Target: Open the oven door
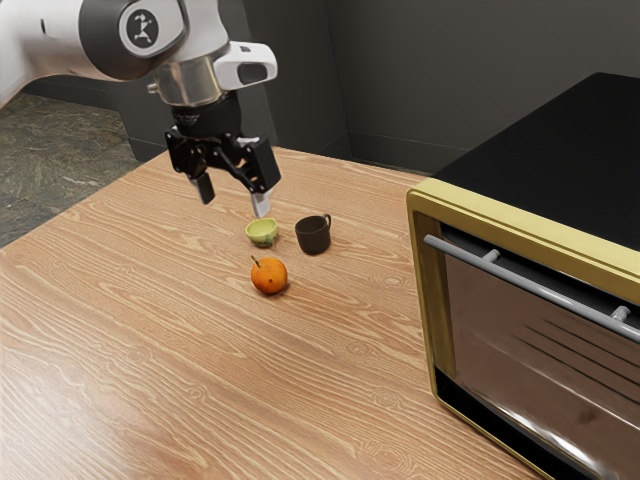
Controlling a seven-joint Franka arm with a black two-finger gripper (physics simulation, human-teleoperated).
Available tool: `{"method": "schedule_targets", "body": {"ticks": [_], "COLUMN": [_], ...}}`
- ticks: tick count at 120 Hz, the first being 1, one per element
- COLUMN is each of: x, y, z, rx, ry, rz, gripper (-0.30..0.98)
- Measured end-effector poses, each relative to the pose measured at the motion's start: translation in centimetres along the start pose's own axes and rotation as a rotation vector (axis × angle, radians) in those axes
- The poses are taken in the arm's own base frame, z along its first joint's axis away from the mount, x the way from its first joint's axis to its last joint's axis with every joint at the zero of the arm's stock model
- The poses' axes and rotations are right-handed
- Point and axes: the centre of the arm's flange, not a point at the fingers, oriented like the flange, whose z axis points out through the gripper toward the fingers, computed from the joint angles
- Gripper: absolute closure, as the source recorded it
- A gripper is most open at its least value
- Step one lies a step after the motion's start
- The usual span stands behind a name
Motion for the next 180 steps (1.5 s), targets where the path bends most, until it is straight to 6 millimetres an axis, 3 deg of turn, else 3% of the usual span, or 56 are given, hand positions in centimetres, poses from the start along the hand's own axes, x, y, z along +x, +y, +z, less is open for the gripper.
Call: {"method": "schedule_targets", "body": {"ticks": [19,21,24,27,29,34,36,38,42,45,49,54,60,67,72,81,101,113,128,138,169,180], "x": [-0.1,-0.6,-2.7,-6.7,-9.3,-13.0,-13.8,-14.6,-17.2,-20.6,-25.3,-28.8,-29.4,-27.4,-25.9,-24.1,-21.6,-19.7,-19.1,-18.4,-16.0,-15.5], "y": [-0.1,-0.2,-0.4,-0.1,0.6,3.0,5.1,8.4,18.0,25.4,32.8,38.1,40.5,40.3,39.1,38.3,38.8,37.8,37.4,35.7,32.8,31.9], "z": [-0.3,-1.8,-6.2,-12.3,-15.2,-18.7,-19.1,-19.0,-18.1,-17.3,-16.0,-14.0,-10.6,-6.9,-5.7,-5.5,-5.3,-5.1,-4.2,-3.4,-3.3,-2.2], "rx": [-0.006,-0.007,-0.009,-0.021,-0.028,-0.007,0.0,0.002,-0.008,-0.022,-0.035,-0.041,-0.007,0.041,0.053,0.054,0.079,0.114,0.159,0.193,0.244,0.253], "ry": [0.003,0.032,0.12,0.241,0.3,0.375,0.383,0.384,0.382,0.386,0.392,0.393,0.378,0.374,0.402,0.481,0.617,0.658,0.669,0.654,0.67,0.647], "rz": [-0.005,-0.005,0.006,0.067,0.127,0.272,0.347,0.45,0.725,0.947,1.197,1.41,1.542,1.61,1.637,1.718,1.914,1.986,2.085,2.111,2.188,2.212], "gripper": [0.0,0.0,0.0,0.0,0.0,0.0,0.0,0.0,0.0,0.0,0.0,0.01,0.01,0.01,0.0,0.0,0.0,0.0,0.0,0.0,0.0,0.0]}}
